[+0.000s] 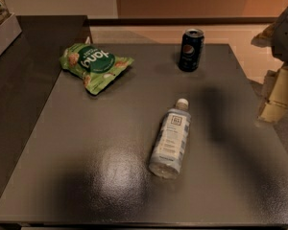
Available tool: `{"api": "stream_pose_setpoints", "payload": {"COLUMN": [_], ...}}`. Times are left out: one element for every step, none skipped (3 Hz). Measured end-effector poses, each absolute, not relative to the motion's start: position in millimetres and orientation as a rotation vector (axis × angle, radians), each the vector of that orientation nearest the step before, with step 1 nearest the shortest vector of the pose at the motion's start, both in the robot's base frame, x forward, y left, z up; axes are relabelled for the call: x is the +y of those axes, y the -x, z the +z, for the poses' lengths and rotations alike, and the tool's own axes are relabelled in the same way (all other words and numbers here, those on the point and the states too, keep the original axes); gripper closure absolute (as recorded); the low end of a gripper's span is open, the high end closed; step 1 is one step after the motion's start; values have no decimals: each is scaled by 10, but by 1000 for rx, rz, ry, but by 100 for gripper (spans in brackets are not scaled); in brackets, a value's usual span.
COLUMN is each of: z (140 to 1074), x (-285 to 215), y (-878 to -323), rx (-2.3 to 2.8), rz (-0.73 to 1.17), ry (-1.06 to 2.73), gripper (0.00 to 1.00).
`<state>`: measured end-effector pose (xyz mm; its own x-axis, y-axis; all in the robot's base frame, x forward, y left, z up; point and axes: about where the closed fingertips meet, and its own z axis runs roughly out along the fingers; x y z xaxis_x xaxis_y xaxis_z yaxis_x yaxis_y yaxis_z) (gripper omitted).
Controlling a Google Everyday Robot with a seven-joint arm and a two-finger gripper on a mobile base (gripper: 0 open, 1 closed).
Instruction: Place blue plastic bottle upright
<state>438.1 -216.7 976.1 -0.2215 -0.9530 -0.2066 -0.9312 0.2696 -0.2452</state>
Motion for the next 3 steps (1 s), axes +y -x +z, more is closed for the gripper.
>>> {"api": "stream_pose_setpoints", "payload": {"z": [9761, 9759, 9787], "x": [-2167, -2064, -1863], "y": [-4381, -4413, -4437], "rx": [2232, 2258, 2298], "rz": [-98, -82, 14], "ry": [1725, 1694, 1585], "gripper": [0, 0, 0]}}
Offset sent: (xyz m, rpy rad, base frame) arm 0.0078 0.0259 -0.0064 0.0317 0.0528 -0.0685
